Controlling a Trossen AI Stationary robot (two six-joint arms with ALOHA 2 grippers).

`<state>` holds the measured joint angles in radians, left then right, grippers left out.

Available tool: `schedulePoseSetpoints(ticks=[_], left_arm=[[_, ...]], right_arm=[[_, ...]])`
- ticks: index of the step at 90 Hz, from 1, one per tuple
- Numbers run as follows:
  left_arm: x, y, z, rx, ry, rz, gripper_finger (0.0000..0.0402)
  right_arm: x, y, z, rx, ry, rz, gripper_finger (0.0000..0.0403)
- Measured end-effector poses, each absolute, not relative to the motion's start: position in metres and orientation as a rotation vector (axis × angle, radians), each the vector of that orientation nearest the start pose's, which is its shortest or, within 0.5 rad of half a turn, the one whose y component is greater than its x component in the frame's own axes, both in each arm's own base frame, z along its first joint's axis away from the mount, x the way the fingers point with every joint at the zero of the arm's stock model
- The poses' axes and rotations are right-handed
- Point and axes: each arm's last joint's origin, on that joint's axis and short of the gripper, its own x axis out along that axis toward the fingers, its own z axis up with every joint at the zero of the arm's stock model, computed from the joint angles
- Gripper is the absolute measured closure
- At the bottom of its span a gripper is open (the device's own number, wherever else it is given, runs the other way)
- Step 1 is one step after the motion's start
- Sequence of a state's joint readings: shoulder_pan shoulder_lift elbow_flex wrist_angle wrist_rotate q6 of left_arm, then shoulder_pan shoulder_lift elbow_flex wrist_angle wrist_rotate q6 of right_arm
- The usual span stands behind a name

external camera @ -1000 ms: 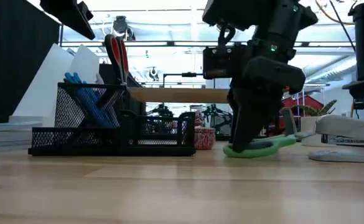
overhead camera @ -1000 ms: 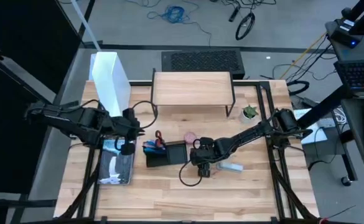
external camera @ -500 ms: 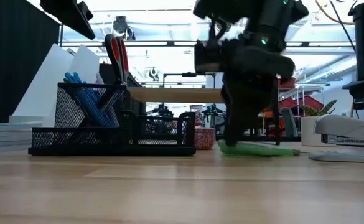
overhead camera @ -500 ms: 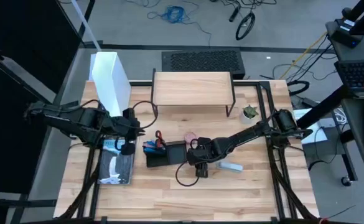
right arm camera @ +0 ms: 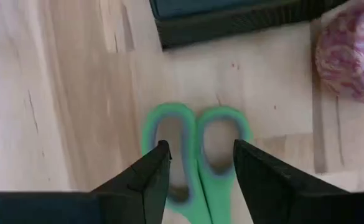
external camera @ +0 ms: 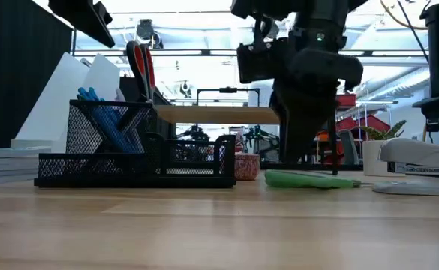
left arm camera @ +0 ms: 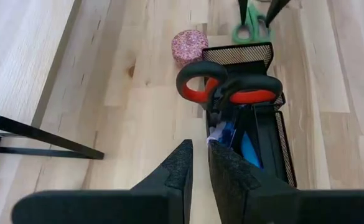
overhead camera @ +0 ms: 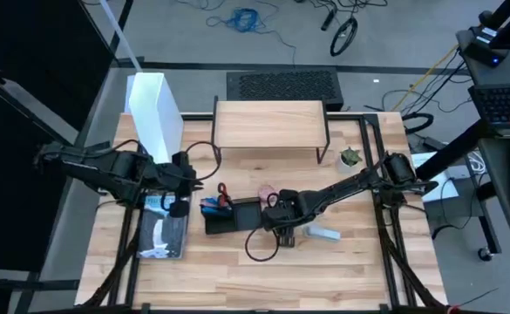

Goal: Stock shelves
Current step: Put the green scissors into the desk organizer

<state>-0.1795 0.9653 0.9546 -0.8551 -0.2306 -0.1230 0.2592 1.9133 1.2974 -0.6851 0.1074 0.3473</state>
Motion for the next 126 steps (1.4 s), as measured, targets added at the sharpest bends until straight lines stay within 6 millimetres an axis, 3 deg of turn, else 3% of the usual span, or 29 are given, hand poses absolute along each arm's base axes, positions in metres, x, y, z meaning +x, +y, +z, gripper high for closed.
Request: schedulePoseSetpoints(ticks=[22, 65, 73, 90, 108, 126], left_arm=[[0.176, -0.025, 0.305, 0.056, 0.844, 0.091, 0.0364], [0.176, -0.026, 0.305, 0.059, 0.845, 0.081, 0.0364], [0.176, -0.026, 0.305, 0.059, 0.845, 0.081, 0.0364], [0.176, -0.026, 0.305, 0.058, 0.845, 0.082, 0.0364], [0.176, -0.026, 0.305, 0.058, 0.845, 0.082, 0.0364], [0.176, -0.026, 0.305, 0.063, 0.845, 0.079, 0.0364]], right_arm=[[0.345, 0.088, 0.143, 0.086, 1.301, -0.125, 0.0245], [0.333, 0.085, 0.121, 0.073, 1.264, -0.106, 0.0248], [0.332, 0.084, 0.119, 0.073, 1.263, -0.109, 0.0271], [0.332, 0.084, 0.118, 0.086, 1.248, -0.12, 0.0384], [0.334, 0.085, 0.12, 0.12, 1.219, -0.127, 0.0386], [0.341, 0.087, 0.136, 0.142, 1.168, -0.106, 0.0391]])
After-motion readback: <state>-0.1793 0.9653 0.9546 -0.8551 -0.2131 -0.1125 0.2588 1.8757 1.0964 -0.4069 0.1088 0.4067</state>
